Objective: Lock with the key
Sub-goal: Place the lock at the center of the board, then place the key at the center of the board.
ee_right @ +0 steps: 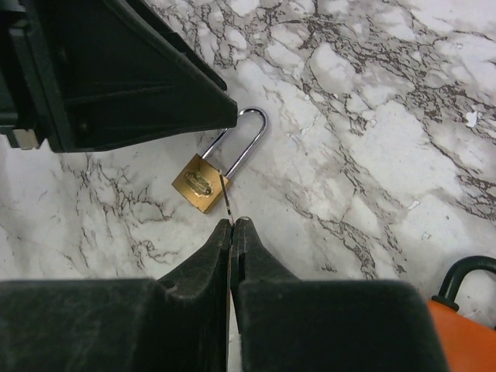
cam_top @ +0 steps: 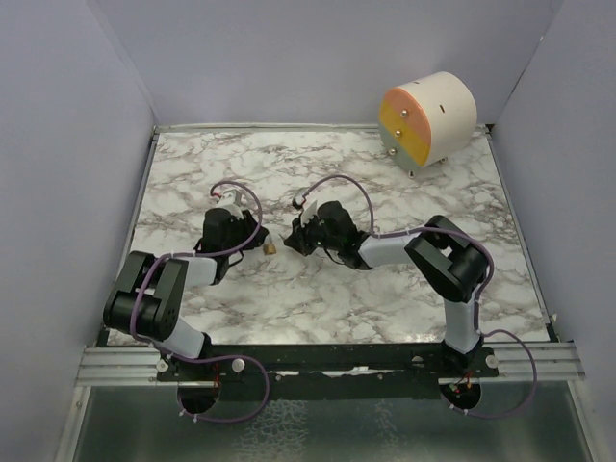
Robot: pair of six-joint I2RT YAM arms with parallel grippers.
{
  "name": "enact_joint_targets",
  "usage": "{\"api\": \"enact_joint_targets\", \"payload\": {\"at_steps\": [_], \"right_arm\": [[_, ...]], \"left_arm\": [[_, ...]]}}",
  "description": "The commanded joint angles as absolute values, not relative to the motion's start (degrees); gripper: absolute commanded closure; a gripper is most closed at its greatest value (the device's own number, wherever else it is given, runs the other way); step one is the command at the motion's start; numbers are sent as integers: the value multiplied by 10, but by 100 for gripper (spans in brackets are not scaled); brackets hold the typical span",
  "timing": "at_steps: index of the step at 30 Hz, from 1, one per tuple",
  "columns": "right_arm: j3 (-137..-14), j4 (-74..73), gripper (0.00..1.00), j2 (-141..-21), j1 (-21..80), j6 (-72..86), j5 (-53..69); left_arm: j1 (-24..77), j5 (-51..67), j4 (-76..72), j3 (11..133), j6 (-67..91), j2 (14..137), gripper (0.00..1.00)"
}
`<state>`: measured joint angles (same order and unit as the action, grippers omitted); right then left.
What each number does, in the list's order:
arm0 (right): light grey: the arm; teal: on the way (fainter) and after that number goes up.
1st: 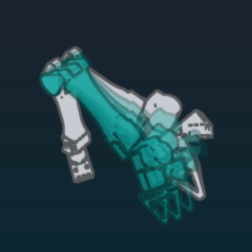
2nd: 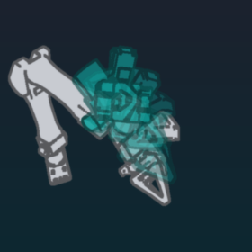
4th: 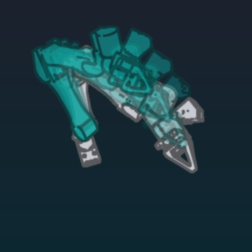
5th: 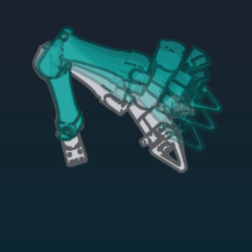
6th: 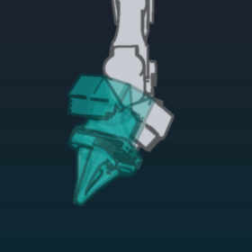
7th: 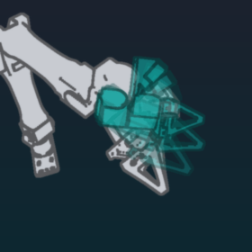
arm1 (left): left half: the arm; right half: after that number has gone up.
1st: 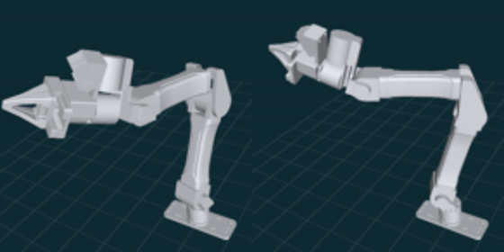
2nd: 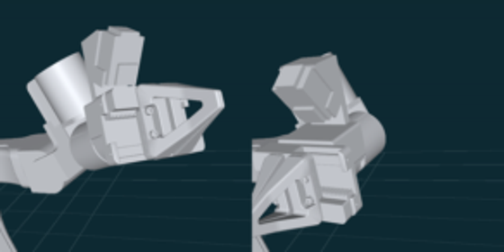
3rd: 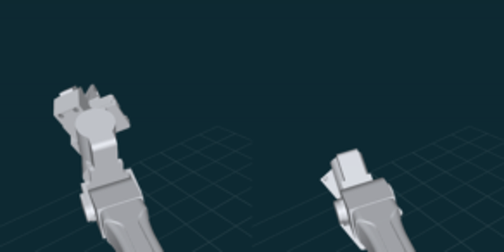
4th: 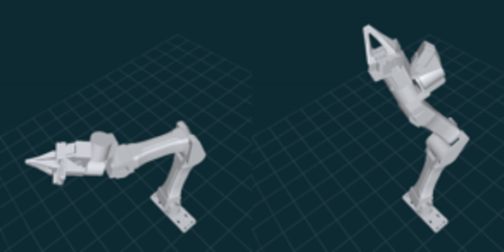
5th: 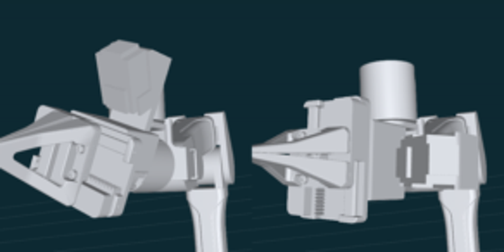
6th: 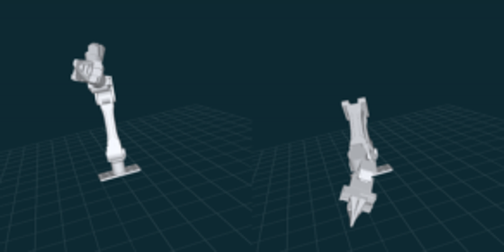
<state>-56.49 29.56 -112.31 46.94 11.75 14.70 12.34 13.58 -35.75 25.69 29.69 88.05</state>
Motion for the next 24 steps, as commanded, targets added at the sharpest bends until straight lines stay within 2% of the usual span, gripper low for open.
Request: {"api": "enact_joint_targets", "payload": {"at_steps": [1, 11, 24], "right_arm": [[-597, 293, 99, -1148, 473, 122, 162], [-614, 286, 99, -1167, 474, 134, 170], [-633, 257, 98, -1211, 474, 148, 158]], "left_arm": [[122, 116, -362, 257, 299, 832, 66], [122, 80, -337, 236, 291, 759, 64], [122, 69, -319, 226, 290, 727, 64]]}}
